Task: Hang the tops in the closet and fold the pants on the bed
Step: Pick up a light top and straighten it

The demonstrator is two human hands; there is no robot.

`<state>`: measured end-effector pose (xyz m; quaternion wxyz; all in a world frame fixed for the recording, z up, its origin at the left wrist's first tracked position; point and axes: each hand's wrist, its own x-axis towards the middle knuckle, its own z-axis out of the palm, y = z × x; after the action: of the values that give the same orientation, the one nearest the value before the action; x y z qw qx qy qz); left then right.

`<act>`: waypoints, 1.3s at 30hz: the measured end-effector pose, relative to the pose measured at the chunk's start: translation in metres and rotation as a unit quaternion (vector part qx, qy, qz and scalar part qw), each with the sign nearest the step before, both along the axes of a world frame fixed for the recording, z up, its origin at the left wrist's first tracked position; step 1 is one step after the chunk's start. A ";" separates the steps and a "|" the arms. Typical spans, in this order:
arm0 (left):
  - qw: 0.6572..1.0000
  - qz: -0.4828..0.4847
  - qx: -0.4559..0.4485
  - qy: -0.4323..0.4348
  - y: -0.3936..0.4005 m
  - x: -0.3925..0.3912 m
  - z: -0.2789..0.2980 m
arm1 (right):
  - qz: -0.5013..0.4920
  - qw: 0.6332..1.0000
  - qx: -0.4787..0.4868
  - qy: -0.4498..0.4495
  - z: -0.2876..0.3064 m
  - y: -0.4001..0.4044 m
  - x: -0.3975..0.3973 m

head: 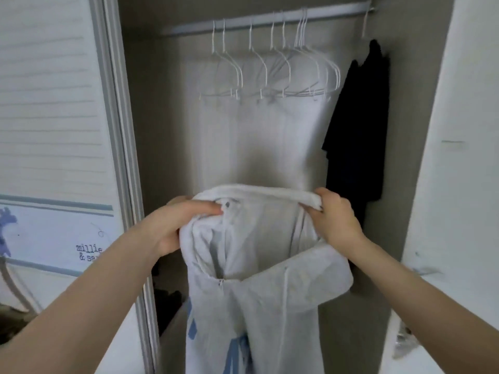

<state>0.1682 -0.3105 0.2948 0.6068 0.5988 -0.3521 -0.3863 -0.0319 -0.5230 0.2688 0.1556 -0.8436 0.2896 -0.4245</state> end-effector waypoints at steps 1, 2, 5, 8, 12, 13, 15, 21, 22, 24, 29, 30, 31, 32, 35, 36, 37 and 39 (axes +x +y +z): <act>0.998 -0.004 0.035 -0.055 -0.004 0.006 0.000 | -0.008 1.000 0.003 -0.028 0.006 -0.002 0.001; 0.993 -0.012 0.074 -0.090 -0.008 0.009 -0.002 | -0.010 0.999 0.002 -0.048 0.010 -0.003 0.002; 0.985 -0.043 0.124 -0.111 -0.022 0.017 0.003 | -0.030 0.997 -0.025 -0.070 0.025 -0.002 0.019; 0.999 -0.020 0.005 0.042 -0.035 0.023 0.014 | -0.038 0.998 -0.049 -0.015 0.033 -0.001 0.028; 0.977 0.000 -0.138 0.166 -0.050 0.041 0.030 | -0.016 0.991 -0.021 0.129 0.041 0.005 0.046; 0.972 0.006 -0.151 0.180 -0.055 0.044 0.034 | 0.006 0.988 0.009 0.157 0.047 0.007 0.050; 0.966 0.009 -0.176 0.187 -0.065 0.048 0.043 | 0.056 0.977 0.061 0.195 0.066 0.013 0.057; 0.960 0.030 -0.225 0.163 -0.080 0.059 0.064 | 0.042 0.998 0.032 0.022 0.168 0.004 0.065; 0.961 0.031 -0.225 0.161 -0.084 0.060 0.067 | 0.015 1.000 -0.007 -0.023 0.188 -0.003 0.067; 0.961 0.039 -0.226 0.152 -0.092 0.062 0.075 | -0.055 0.991 -0.092 -0.086 0.226 -0.022 0.072; 0.963 0.054 -0.237 0.116 -0.107 0.074 0.090 | -0.203 0.958 -0.166 -0.113 0.294 -0.084 0.091; 0.963 0.058 -0.239 0.109 -0.110 0.078 0.092 | -0.222 0.956 -0.159 -0.103 0.303 -0.098 0.094; 0.963 0.061 -0.240 0.102 -0.111 0.081 0.094 | -0.232 0.958 -0.140 -0.098 0.310 -0.109 0.096; 0.964 0.064 -0.240 0.097 -0.113 0.084 0.096 | -0.241 0.959 -0.114 -0.092 0.316 -0.122 0.098; 0.965 0.084 -0.234 0.084 -0.119 0.093 0.098 | -0.222 0.971 -0.044 -0.072 0.329 -0.156 0.102; 0.965 0.093 -0.231 0.081 -0.122 0.097 0.098 | -0.193 0.979 -0.016 -0.064 0.332 -0.168 0.104; 0.966 0.102 -0.225 0.076 -0.123 0.099 0.096 | -0.157 0.985 0.016 -0.066 0.333 -0.177 0.104; 0.969 0.121 -0.208 0.050 -0.129 0.107 0.095 | -0.126 0.987 0.056 -0.082 0.339 -0.195 0.109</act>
<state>0.2756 -0.4400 0.3899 0.7769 0.4778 -0.3189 -0.2578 0.0768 -0.7177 0.6082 0.1713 -0.7524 0.4034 -0.4918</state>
